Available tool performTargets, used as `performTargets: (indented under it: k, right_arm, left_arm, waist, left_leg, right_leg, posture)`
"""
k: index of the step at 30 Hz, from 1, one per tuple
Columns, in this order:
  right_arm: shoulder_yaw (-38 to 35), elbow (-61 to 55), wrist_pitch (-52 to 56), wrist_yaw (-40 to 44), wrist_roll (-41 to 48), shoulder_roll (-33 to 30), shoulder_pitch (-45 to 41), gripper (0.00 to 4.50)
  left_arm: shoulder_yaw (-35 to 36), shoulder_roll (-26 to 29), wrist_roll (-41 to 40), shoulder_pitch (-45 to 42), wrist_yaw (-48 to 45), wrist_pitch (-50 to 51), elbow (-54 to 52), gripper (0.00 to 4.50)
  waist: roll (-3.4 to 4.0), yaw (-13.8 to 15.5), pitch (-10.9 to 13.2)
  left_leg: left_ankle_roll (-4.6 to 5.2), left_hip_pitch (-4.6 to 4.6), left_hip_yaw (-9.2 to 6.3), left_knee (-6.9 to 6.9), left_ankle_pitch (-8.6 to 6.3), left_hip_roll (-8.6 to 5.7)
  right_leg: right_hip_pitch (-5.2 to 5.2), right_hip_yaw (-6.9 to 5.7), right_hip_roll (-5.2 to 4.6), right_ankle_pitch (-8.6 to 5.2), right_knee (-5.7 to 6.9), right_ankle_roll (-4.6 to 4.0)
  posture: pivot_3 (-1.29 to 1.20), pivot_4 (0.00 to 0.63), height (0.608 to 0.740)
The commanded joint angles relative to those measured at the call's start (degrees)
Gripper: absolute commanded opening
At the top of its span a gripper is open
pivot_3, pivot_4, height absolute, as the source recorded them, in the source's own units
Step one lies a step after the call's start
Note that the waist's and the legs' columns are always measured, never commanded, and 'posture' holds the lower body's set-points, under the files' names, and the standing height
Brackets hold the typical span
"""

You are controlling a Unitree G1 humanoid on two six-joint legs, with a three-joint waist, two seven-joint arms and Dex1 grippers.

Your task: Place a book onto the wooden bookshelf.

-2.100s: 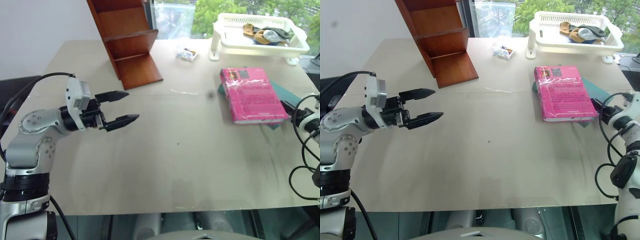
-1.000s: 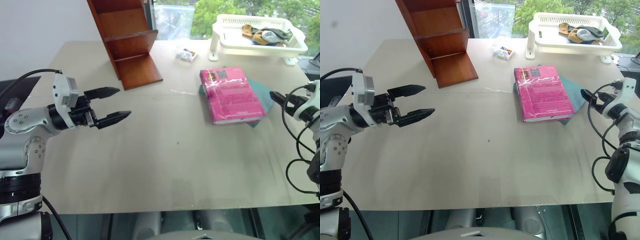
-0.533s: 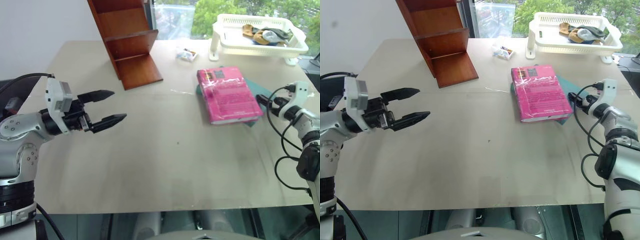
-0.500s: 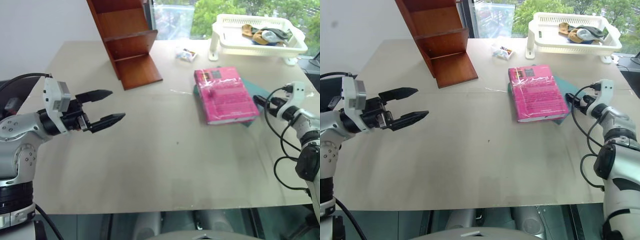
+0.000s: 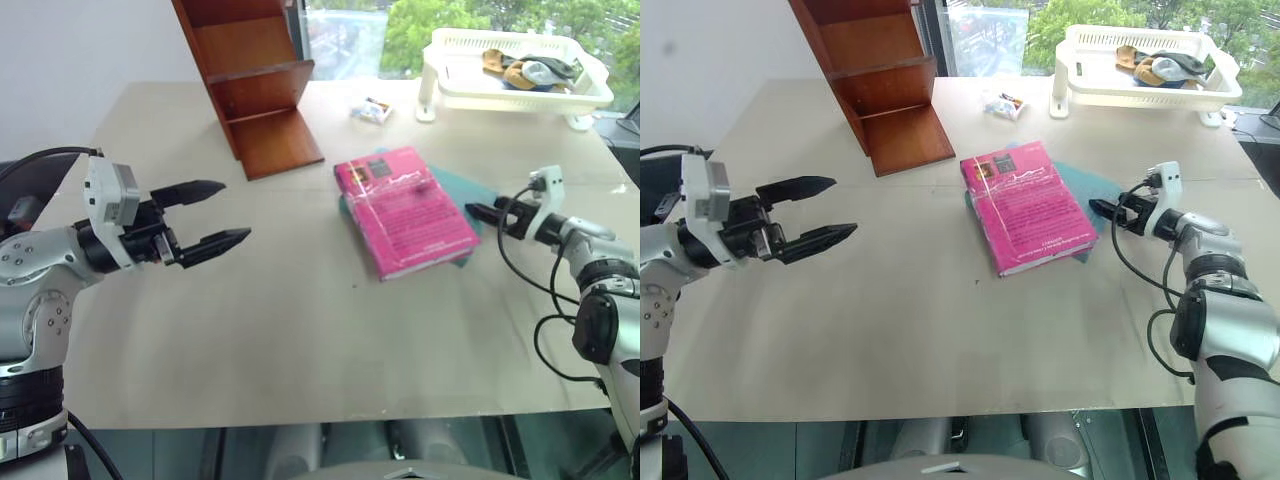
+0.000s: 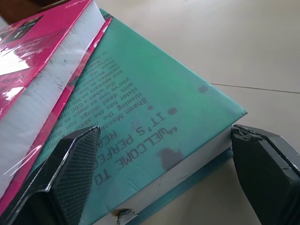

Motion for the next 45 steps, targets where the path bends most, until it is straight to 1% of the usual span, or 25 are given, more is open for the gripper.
performTargets:
  k: [1, 8, 13, 18, 23, 29, 32, 35, 38, 41, 44, 45]
  right_arm:
    - [1.8, -0.6, -0.6, 2.8, -1.0, 1.5, 1.3, 4.50]
    - [2.0, -2.9, 0.2, 4.6, 0.3, 2.6, 3.4, 4.50]
    - [1.7, -7.1, 1.6, 6.6, 2.8, 2.6, 7.6, 4.50]
    - [1.9, -14.2, 4.6, 7.4, 6.0, 3.4, 13.1, 4.50]
    - [1.3, -23.8, 8.5, 4.6, 9.7, 4.0, 17.2, 4.50]
    - [-0.7, -34.7, 14.4, 1.2, 14.1, 2.1, 20.9, 4.50]
    - [-1.0, -41.1, 17.8, 0.0, 15.8, 1.3, 24.2, 4.50]
    - [-1.2, -48.6, 20.6, -3.0, 17.1, 1.1, 28.2, 4.50]
    - [-2.7, -51.2, 19.7, -6.4, 17.7, 1.1, 29.9, 4.50]
    - [-3.8, -51.3, 15.1, -10.1, 16.2, 0.5, 30.7, 4.50]
    - [-4.8, -54.1, 13.1, -9.2, 16.9, -1.8, 33.2, 4.50]
    - [-5.7, -56.6, 13.5, -7.8, 17.9, -3.4, 35.2, 4.50]
  left_arm:
    - [1.4, 1.1, -0.5, -0.7, -0.3, -0.7, -0.7, 4.43]
    - [1.8, 1.7, -0.7, 0.0, -0.6, -0.3, -1.4, 4.43]
    - [2.4, 1.8, -0.8, 1.1, -0.7, -0.4, -1.8, 4.43]
    - [1.4, 1.6, -0.4, 0.8, -1.0, -1.0, -1.0, 4.43]
    - [0.1, 1.5, -0.1, -0.3, -2.1, -1.4, 0.2, 4.43]
    - [-0.8, 1.6, 0.3, -1.4, -3.2, -1.5, 1.4, 4.43]
    - [-0.7, 1.7, 0.2, -1.3, -3.4, -1.5, 1.5, 4.43]
    - [-0.6, 1.5, 0.1, -0.7, -3.4, -1.3, 1.0, 4.43]
    - [-0.6, 1.4, 0.0, -0.5, -3.3, -1.1, 0.7, 4.43]
    - [-0.9, 1.2, -0.1, -0.8, -3.0, -0.9, 0.6, 4.43]
    - [-1.0, 1.3, -0.4, -0.8, -3.0, -0.5, 0.4, 4.43]
    - [-1.1, 1.2, -0.6, -0.5, -2.9, -0.2, 0.1, 4.43]
  waist:
    - [0.00, 0.0, 0.0]
    - [-0.02, 0.1, 0.0]
    - [-0.05, 0.2, 0.0]
    - [-0.11, 0.4, -0.1]
    - [-0.14, 0.3, -0.1]
    - [-0.12, 0.6, -0.1]
    - [-0.11, 0.8, -0.1]
    - [-0.11, 0.9, -0.1]
    - [-0.10, 0.8, -0.1]
    - [-0.10, 0.8, -0.1]
    - [-0.07, 0.9, 0.0]
    - [-0.06, 1.1, 0.0]
  left_leg:
    - [0.00, 0.00, 0.00, 0.00, 0.00, 0.01]
    - [0.00, 0.00, -0.03, 0.00, 0.00, 0.01]
    - [0.01, 0.00, -0.09, 0.00, -0.01, 0.01]
    - [0.01, 0.01, -0.17, 0.03, -0.01, 0.01]
    - [0.01, 0.04, -0.18, 0.04, -0.01, 0.01]
    - [0.01, -0.02, -0.19, 0.03, -0.01, 0.00]
    - [0.01, -0.06, -0.19, 0.02, -0.01, 0.00]
    - [0.02, -0.06, -0.18, 0.02, -0.01, -0.01]
    - [0.02, -0.05, -0.15, 0.02, -0.01, -0.01]
    - [0.02, -0.05, -0.14, 0.03, -0.01, -0.02]
    - [0.02, -0.07, -0.13, 0.02, -0.01, -0.03]
    - [0.02, -0.10, -0.13, -0.01, -0.01, -0.03]
  right_leg:
    - [0.00, 0.00, 0.00, 0.00, 0.00, 0.00]
    - [0.01, -0.03, -0.01, 0.00, 0.00, 0.00]
    - [0.03, -0.08, -0.02, 0.00, -0.01, 0.00]
    - [0.09, -0.16, -0.03, 0.00, -0.01, 0.00]
    - [0.12, -0.17, -0.03, 0.00, 0.00, 0.00]
    - [0.06, -0.17, -0.03, 0.00, 0.00, 0.00]
    - [0.04, -0.17, -0.04, 0.00, -0.01, 0.00]
    - [0.03, -0.16, -0.05, 0.00, -0.02, 0.00]
    - [0.03, -0.13, -0.04, 0.00, -0.01, 0.00]
    - [0.03, -0.12, -0.04, 0.00, 0.00, 0.00]
    - [-0.01, -0.11, -0.03, 0.00, 0.00, 0.00]
    - [-0.03, -0.11, -0.03, -0.01, -0.01, 0.00]
  posture:
    - [0.00, 0.150, 0.740]
    - [0.00, 0.150, 0.740]
    - [0.00, 0.150, 0.740]
    - [0.00, 0.150, 0.740]
    - [0.00, 0.150, 0.740]
    - [0.00, 0.150, 0.740]
    - [0.00, 0.150, 0.740]
    - [0.00, 0.150, 0.740]
    - [0.00, 0.150, 0.740]
    - [0.00, 0.150, 0.740]
    - [0.00, 0.150, 0.740]
    - [0.00, 0.150, 0.740]
